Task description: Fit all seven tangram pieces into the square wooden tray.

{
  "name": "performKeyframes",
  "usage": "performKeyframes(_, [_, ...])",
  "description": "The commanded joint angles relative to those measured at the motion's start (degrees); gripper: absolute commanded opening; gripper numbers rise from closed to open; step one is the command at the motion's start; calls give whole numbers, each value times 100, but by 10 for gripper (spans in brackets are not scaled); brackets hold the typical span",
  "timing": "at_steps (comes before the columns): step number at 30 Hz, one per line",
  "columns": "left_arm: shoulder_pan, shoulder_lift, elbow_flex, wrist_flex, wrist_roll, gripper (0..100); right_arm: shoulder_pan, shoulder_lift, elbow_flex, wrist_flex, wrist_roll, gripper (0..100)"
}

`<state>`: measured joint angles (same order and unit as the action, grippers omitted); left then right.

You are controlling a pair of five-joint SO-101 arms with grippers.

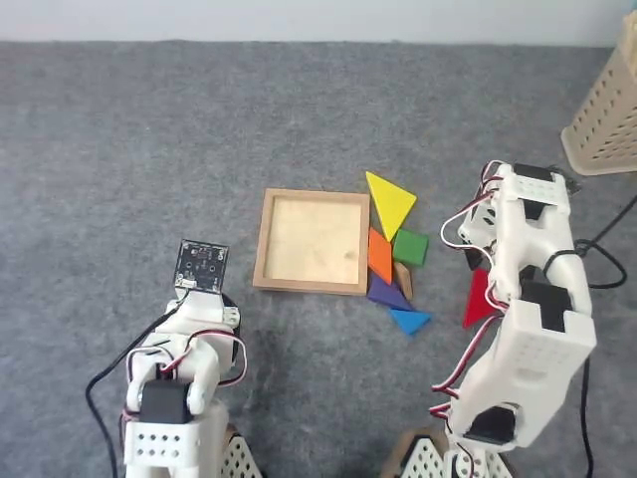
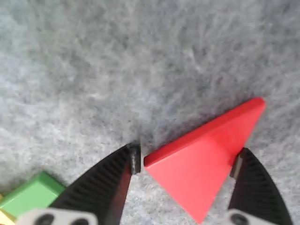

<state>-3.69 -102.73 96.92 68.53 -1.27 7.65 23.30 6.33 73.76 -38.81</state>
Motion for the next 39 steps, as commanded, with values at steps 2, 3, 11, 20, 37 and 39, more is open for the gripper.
performKeyframes(2, [-35, -18, -31, 26, 53, 11, -75, -154, 70, 31, 114, 250])
performKeyframes(3, [-35, -18, -31, 26, 53, 11, -75, -154, 79, 22, 114, 232])
performKeyframes(11, [-35, -18, -31, 26, 53, 11, -356, -154, 141, -92, 475, 209])
performKeyframes(20, [-35, -18, -31, 26, 53, 11, -1051, -163, 176, -92, 1204, 208])
performKeyframes(37, [-35, -18, -31, 26, 53, 11, -2651, -207, 105, -251, 5538, 209])
performKeyframes(39, [-35, -18, -31, 26, 53, 11, -2633, -215, 97, -251, 5670, 209])
